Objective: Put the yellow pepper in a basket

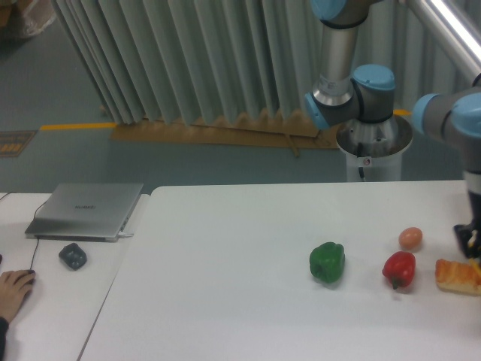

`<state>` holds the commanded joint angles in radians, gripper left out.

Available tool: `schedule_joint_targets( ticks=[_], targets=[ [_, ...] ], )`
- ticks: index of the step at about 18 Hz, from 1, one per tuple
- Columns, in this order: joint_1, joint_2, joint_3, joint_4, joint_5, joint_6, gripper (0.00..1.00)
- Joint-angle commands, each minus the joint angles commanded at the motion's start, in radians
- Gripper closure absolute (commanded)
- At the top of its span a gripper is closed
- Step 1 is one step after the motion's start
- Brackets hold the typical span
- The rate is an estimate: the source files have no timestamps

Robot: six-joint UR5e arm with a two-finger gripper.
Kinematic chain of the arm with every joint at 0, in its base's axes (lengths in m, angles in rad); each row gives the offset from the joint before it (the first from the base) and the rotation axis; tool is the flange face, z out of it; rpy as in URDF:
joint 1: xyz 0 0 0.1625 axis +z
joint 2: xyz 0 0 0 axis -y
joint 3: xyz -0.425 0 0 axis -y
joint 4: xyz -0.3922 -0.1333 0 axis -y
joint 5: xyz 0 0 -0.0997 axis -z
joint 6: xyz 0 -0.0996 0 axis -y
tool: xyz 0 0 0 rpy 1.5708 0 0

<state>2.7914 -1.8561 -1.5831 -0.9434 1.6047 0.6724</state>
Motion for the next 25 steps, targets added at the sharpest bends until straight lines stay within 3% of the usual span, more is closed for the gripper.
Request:
schedule_joint_targets(
  ticks=[2,4,9,15,17,19,20,25],
  targets=[
    [0.113,-0.005,-0.002,0.000,-0.035,0.300,0.63],
    [0.152,-0.026,-0.002,0.003,-0.051,0.459,0.63],
    [0.158,-0.115,0.006,0.006,-0.146,0.711,0.63],
    [0.158,-0.140,-0.012,-0.002,-0.174,0.901,0.62],
    [0.158,-0.140,-0.014,-0.002,-0.172,0.915,0.48],
    [0.155,-0.138,-0.015,0.000,-0.172,0.914,0.10],
    [0.152,-0.135,-0.014,0.000,-0.170,0.914,0.00],
    [0.151,-0.121,-0.015,-0.003,-0.172,0.914,0.00]
  ],
)
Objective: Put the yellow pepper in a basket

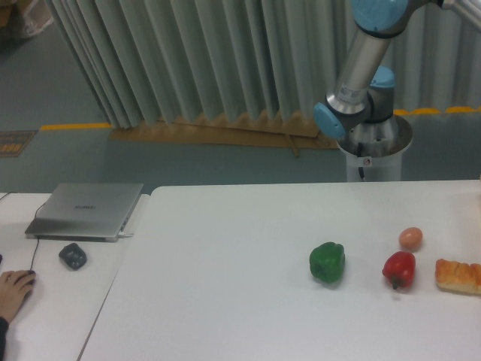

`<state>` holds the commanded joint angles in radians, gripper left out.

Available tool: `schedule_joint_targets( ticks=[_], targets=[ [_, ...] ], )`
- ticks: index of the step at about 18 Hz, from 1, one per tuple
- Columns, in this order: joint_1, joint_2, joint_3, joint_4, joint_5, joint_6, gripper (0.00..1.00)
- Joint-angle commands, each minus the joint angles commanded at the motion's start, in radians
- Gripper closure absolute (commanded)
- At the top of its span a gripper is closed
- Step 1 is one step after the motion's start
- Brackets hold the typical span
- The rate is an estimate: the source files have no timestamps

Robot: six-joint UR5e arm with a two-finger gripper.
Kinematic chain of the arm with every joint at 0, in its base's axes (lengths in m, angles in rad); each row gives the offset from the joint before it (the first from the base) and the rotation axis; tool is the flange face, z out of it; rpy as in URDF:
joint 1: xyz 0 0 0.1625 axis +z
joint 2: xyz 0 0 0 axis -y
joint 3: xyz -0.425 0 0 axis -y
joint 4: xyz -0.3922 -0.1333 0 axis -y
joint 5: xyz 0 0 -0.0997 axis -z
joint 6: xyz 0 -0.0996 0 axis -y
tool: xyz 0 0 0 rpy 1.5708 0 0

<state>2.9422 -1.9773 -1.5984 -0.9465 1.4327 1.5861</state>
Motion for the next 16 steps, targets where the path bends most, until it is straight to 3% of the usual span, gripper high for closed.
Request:
schedule_joint_targets(
  ticks=[5,7,9,13,16],
  targets=[
    [-0.002,0.021,-0.002,-0.006,-0.002,0.000,0.00],
    [0.000,0.038,0.012,-0.072,-0.005,0.002,0.00],
    [0.002,0.069,0.020,-0.103,-0.006,0.032,0.00],
    [0.000,0.094,0.049,-0.193,0.012,0.285,0.00],
    [0.000,0.094,0.069,-0.228,0.093,0.443,0.00]
  ],
)
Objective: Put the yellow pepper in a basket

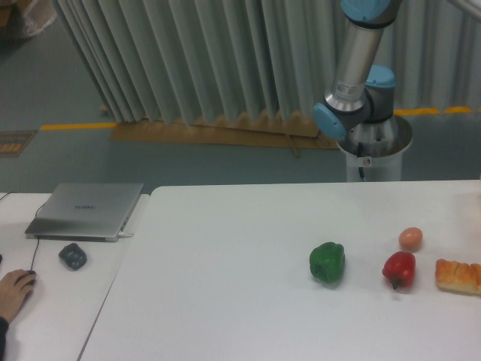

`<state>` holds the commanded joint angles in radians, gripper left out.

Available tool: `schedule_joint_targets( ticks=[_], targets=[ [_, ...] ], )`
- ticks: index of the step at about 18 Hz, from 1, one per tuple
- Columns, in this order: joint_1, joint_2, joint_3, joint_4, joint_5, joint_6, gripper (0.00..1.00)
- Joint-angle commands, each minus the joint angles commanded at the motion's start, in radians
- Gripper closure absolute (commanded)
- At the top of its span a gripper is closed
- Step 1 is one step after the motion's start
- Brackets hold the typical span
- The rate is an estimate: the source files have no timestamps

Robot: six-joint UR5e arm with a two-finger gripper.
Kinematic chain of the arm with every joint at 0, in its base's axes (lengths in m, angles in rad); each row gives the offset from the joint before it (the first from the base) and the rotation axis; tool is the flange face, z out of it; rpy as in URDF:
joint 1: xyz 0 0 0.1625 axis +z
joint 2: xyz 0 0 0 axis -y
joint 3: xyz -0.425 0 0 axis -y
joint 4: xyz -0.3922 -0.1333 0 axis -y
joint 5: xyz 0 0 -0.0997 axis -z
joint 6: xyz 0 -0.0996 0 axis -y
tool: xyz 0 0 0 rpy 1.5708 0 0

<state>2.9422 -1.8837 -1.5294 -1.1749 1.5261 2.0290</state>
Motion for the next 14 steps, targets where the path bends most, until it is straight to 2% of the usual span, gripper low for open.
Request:
schedule_joint_targets(
  ticks=[2,4,6,10,14],
  targets=[
    [0.000,0.011,0.012,-0.015,0.003,0.078,0.00],
    [-0.012,0.014,0.041,-0.060,0.025,0.082,0.00],
    [-0.057,0.006,0.074,-0.101,0.089,0.082,0.00],
    [-0.080,-0.029,0.061,-0.092,0.094,0.080,0.00],
    [-0.078,-0.035,0.054,-0.092,0.088,0.080,0.00]
  ],
)
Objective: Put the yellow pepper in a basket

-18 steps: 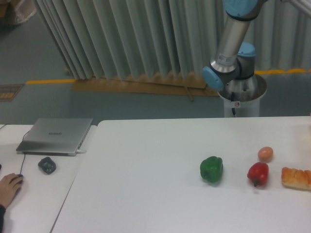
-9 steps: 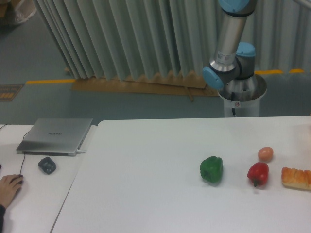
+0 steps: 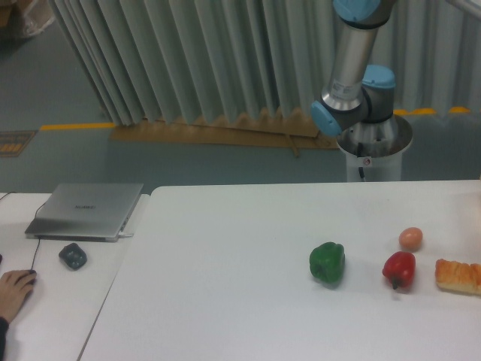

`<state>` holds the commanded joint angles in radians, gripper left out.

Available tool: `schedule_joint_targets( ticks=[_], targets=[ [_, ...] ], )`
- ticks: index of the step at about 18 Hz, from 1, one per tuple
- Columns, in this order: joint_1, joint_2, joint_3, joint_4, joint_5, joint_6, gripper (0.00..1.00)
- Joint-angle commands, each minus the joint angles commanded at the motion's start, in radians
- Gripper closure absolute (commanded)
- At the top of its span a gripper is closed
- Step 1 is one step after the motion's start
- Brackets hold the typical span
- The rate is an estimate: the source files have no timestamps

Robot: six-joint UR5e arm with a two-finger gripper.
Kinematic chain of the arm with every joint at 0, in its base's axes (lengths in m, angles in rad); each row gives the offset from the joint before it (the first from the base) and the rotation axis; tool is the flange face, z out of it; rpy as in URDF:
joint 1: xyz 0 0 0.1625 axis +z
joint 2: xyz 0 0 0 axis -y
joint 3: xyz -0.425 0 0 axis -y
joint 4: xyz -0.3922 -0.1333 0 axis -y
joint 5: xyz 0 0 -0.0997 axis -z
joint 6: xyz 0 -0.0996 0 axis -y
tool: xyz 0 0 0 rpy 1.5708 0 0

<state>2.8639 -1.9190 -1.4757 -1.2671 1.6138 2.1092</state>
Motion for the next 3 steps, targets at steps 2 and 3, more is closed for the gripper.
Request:
schedule_joint_targets(
  ticks=[2,3],
  targets=[
    [0.000,0.000,-0.002,0.000,0.000,0.000,0.00],
    [0.000,0.000,-0.002,0.000,0.000,0.002,0.00]
  ],
)
